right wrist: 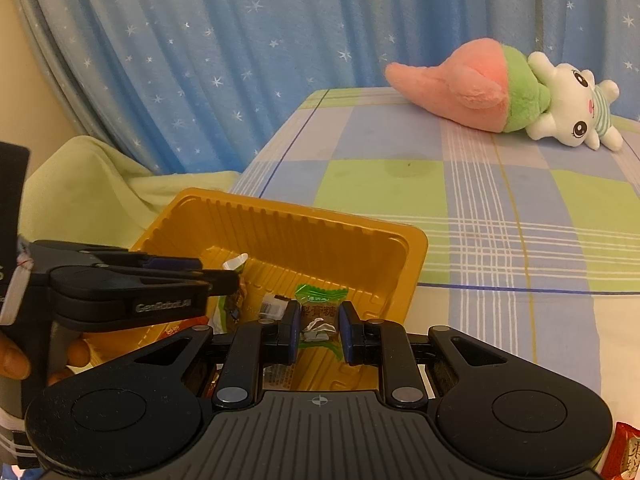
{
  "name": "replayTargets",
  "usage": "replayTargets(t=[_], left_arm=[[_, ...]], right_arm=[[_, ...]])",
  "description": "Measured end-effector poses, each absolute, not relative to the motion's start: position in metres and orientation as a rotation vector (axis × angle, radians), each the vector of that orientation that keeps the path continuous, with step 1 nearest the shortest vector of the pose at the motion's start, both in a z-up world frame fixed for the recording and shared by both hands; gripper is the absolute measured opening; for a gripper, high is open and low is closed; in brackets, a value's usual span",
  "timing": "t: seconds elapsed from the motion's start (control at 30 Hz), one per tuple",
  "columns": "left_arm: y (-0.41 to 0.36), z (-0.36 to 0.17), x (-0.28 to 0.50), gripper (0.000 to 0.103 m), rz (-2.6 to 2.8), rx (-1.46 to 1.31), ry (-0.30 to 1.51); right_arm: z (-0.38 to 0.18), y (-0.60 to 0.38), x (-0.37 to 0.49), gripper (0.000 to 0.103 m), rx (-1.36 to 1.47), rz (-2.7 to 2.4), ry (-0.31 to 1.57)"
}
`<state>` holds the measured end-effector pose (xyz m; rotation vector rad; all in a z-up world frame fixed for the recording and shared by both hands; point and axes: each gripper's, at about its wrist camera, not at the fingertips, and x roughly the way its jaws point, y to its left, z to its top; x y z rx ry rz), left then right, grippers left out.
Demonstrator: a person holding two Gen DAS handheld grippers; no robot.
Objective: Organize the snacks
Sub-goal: 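Open the left tool releasing the foil packet while the right tool drops the green candy, then move both open tools away from the tray toward the remaining candies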
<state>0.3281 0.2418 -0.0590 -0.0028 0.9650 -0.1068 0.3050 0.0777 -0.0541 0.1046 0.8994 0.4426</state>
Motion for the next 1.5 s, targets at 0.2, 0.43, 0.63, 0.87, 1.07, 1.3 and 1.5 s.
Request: replayTargets(t=[0.2,0.43,0.63,0.87,1.07,1.3,1.5], left_arm=[[0.253,-0.053,0.318,0.034,-0.092,-0.037,0.964],[0.261,-0.046,0.308,0.039,-0.079,-0.055,0.95],[0.264,-0.04,0.298,0.053,-0.071,-0.066,0.937],[0.265,-0.032,0.284,0.059,-0.06,-0.075,0.922],[0.263,-0.022,0.268,0.066,-0.044,-0.069,0.9],[0.26,-0.01,0.247,0.075,-0.027,-0.078,0.881],[0.254,0.003,0.224,0.075,-0.012,-0.08,0.859]], right_arm=[[-0.054,0.079,0.307,0.021,0.101,0.442,0.901],[-0.052,0.082,0.308,0.021,0.09,0.431,0.889],[-0.049,0.083,0.31,0.025,0.113,0.445,0.87],[-0.038,0.08,0.298,0.066,0.109,0.435,0.817],[-0.032,0.074,0.288,0.069,0.126,0.442,0.81],[-0.024,0.061,0.265,0.076,0.157,0.461,0.802],[-0.015,0.049,0.238,0.078,0.172,0.487,0.799]])
